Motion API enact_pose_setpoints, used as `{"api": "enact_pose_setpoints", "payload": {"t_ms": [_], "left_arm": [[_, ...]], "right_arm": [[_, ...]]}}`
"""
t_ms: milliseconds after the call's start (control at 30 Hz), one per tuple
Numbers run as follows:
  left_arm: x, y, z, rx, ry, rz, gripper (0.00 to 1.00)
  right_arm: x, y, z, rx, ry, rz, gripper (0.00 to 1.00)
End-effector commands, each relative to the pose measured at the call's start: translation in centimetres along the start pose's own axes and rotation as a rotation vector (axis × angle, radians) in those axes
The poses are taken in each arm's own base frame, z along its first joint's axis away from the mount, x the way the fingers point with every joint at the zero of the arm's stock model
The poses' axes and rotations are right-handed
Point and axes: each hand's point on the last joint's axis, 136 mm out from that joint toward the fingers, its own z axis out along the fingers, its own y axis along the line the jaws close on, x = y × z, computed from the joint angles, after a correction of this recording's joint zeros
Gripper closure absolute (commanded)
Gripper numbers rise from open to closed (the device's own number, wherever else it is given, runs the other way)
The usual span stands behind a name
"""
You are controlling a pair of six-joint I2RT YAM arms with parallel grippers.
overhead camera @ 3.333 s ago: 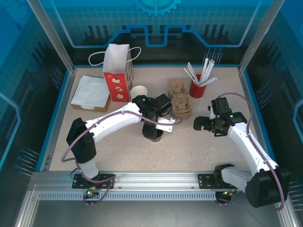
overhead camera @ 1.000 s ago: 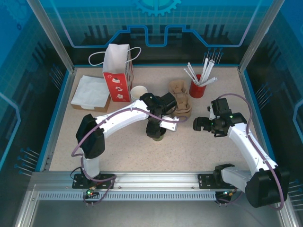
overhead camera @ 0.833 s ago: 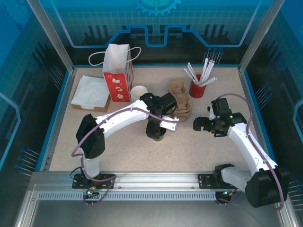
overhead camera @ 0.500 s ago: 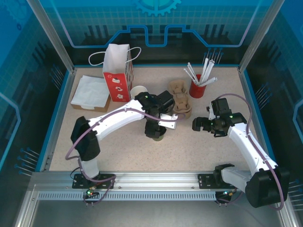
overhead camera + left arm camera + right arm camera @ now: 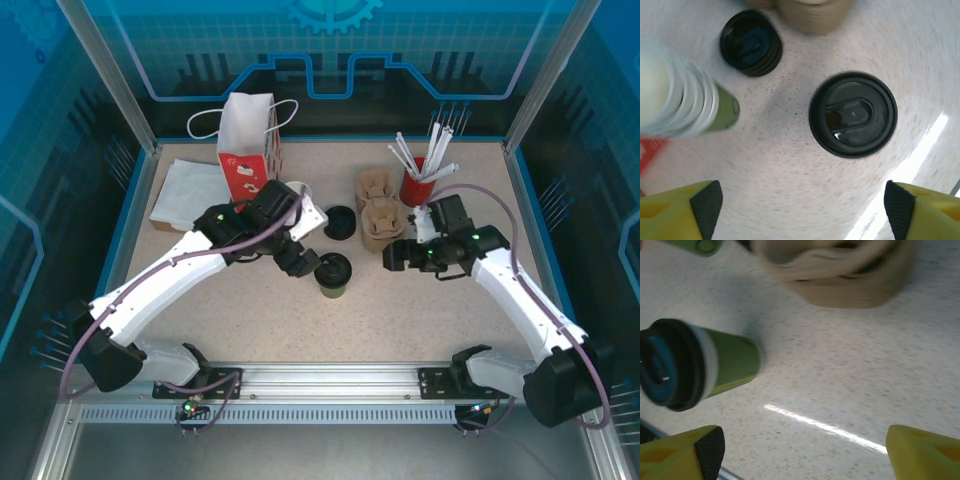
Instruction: Pack the takeout coffee
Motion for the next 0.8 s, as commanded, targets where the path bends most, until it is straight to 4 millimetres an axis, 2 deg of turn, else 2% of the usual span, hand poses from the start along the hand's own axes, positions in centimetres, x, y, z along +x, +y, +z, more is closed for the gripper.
{"api": "enact_pose_setpoints", "payload": {"t_ms": [0,100,233,500,767], "left_arm": [[0.1,0.2,0.3,0.065,-0.066,-0.488,0.18],[0.9,-0.6,1.1,0.17,-0.098,-0.73,0.2],[1.7,-1.1,2.3,0.265,-0.104,-0.93,0.2],[3.1,-2.6,6.3,0.351,0.0,-1.033,0.2],[3.9,-2.7,7.9,0.343,0.039,-1.05,0.25]], "right_arm": [[-1.4,3.7,0.5,-0.084,0.01,-0.051,0.17],[-2.0,5.5,1.6,-0.109,0.049,-0.071,0.2],[-2.4,7.4,3.3,-0.132,0.097,-0.088,0.24],[-2.0,8.7,6.0,-0.125,0.184,-0.099,0.29],[-1.9,9.1,6.8,-0.126,0.224,-0.102,0.32]]}}
